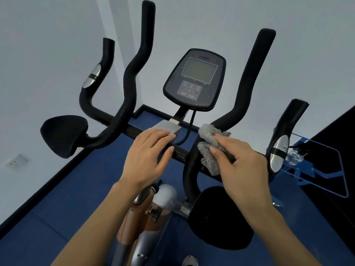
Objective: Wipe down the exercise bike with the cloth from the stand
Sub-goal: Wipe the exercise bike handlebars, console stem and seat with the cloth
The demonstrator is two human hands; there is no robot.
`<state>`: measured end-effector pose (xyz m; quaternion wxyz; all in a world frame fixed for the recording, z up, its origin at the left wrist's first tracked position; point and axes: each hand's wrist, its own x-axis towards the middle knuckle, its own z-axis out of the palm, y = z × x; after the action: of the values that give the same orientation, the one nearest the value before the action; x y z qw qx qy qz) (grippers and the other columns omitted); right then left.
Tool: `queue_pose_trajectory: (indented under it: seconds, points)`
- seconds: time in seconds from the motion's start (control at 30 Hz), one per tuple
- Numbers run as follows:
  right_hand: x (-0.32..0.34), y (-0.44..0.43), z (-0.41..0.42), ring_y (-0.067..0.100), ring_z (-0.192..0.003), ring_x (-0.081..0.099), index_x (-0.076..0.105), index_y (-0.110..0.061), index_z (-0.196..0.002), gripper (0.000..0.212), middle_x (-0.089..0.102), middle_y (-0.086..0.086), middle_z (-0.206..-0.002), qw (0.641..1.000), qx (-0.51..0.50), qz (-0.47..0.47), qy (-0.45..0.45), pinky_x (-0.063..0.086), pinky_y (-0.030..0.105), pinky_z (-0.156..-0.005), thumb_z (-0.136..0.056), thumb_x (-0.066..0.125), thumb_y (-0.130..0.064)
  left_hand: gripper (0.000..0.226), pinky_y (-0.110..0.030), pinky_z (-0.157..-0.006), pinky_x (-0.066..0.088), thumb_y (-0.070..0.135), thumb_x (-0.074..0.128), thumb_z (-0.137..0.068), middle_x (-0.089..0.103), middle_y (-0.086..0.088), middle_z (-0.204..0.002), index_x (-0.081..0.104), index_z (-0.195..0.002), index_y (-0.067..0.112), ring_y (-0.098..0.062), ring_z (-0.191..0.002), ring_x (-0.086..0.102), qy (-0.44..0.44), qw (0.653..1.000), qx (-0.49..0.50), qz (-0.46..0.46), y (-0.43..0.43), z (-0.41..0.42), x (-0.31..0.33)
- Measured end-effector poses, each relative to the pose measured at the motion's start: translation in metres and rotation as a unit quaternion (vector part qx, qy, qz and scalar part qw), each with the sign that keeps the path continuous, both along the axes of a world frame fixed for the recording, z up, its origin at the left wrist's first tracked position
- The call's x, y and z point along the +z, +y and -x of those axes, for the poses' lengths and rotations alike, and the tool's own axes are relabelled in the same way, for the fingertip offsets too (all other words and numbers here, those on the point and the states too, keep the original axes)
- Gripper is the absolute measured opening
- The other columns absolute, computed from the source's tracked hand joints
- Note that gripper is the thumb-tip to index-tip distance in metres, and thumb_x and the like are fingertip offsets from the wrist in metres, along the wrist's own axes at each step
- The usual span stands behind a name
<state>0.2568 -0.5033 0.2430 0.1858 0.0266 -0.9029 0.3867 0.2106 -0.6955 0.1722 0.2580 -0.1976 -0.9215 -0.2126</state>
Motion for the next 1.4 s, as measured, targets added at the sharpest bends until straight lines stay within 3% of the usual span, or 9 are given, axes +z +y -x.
queue_pose_trajectory:
  seconds: [0.13,0.37,0.6,0.73,0.87,1.03,1.17,1.27,1.4]
  points:
    - [-0.014,-0.010,0.011,0.014,-0.103,0.057,0.068,-0.013,-0.108,0.033,0.067,-0.004,-0.108,0.996,0.048,-0.073,0.004,0.032,0.013,-0.094,-0.076,0.072,-0.005,0.036,-0.030,-0.105,0.033,0.031,0.045,-0.093,0.065,-0.003,-0.113,0.066,-0.112,0.009,-0.019,-0.111,0.053,0.026,1.000,0.001,0.008,0.000,0.002,-0.005]
    - [-0.017,-0.009,0.003,0.015,-0.090,0.062,0.072,-0.011,-0.097,0.032,0.073,0.003,-0.096,0.992,0.065,-0.104,0.002,0.037,0.017,-0.088,-0.068,0.077,0.000,0.038,-0.030,-0.106,0.034,0.032,0.047,-0.090,0.064,-0.006,-0.116,0.066,-0.112,0.008,-0.020,-0.117,0.050,0.045,0.999,0.004,0.001,0.000,0.002,-0.007]
    - [-0.022,-0.018,-0.003,0.018,-0.094,0.063,0.073,-0.010,-0.095,0.030,0.073,0.004,-0.095,0.993,0.044,-0.110,0.000,0.038,0.022,-0.090,-0.068,0.076,0.002,0.037,-0.030,-0.106,0.035,0.031,0.048,-0.089,0.064,-0.006,-0.118,0.066,-0.112,0.007,-0.022,-0.115,0.052,0.038,0.999,0.011,0.002,-0.001,0.002,-0.008]
    - [-0.011,-0.008,-0.006,0.006,-0.086,0.062,0.071,-0.020,-0.100,0.026,0.069,-0.013,-0.089,0.998,0.029,0.003,-0.053,0.042,0.010,-0.083,-0.076,0.073,-0.011,0.039,-0.028,-0.106,0.031,0.032,0.047,-0.090,0.061,-0.007,-0.122,0.064,-0.114,0.007,-0.020,-0.118,0.048,0.029,1.000,0.009,0.006,0.000,0.000,-0.005]
    - [0.001,0.001,-0.007,-0.001,-0.085,0.062,0.067,-0.025,-0.108,0.028,0.069,-0.008,-0.099,0.992,-0.049,0.108,-0.052,0.047,0.013,-0.084,-0.079,0.069,-0.022,0.039,-0.031,-0.103,0.036,0.032,0.045,-0.090,0.059,-0.009,-0.125,0.062,-0.115,0.007,-0.022,-0.118,0.049,0.030,0.999,0.021,-0.007,0.001,-0.002,-0.004]
    - [-0.011,-0.022,-0.017,0.001,-0.096,0.056,0.070,-0.016,-0.103,0.031,0.066,-0.010,-0.099,0.997,0.072,-0.029,-0.015,0.039,0.012,-0.092,-0.074,0.074,-0.006,0.040,-0.031,-0.102,0.035,0.034,0.045,-0.090,0.057,-0.008,-0.127,0.061,-0.117,0.008,-0.022,-0.120,0.049,0.018,0.999,0.026,-0.005,0.001,-0.001,-0.005]
    - [-0.021,-0.027,-0.020,0.009,-0.084,0.061,0.075,-0.018,-0.088,0.028,0.074,-0.003,-0.085,0.987,0.093,-0.125,-0.042,0.031,0.010,-0.084,-0.064,0.080,-0.006,0.041,-0.028,-0.101,0.033,0.033,0.043,-0.090,0.058,-0.010,-0.125,0.062,-0.115,0.006,-0.023,-0.118,0.050,0.012,0.999,0.027,-0.025,0.000,0.001,-0.005]
    - [-0.019,-0.029,-0.026,0.006,-0.086,0.051,0.075,-0.019,-0.083,0.021,0.073,-0.005,-0.078,0.983,0.104,-0.149,-0.027,0.023,0.001,-0.081,-0.063,0.074,-0.013,0.040,-0.031,-0.100,0.037,0.030,0.044,-0.090,0.057,-0.009,-0.126,0.061,-0.115,0.005,-0.024,-0.117,0.051,0.002,0.998,0.033,-0.051,0.000,0.001,-0.005]
    - [-0.010,-0.026,-0.026,0.005,-0.082,0.059,0.075,-0.021,-0.088,0.017,0.073,-0.008,-0.083,0.985,0.108,-0.127,-0.052,0.038,0.010,-0.076,-0.071,0.072,-0.020,0.040,-0.034,-0.099,0.039,0.029,0.045,-0.090,0.057,-0.009,-0.127,0.061,-0.116,0.005,-0.025,-0.117,0.051,0.001,0.998,0.037,-0.060,0.000,0.001,-0.006]
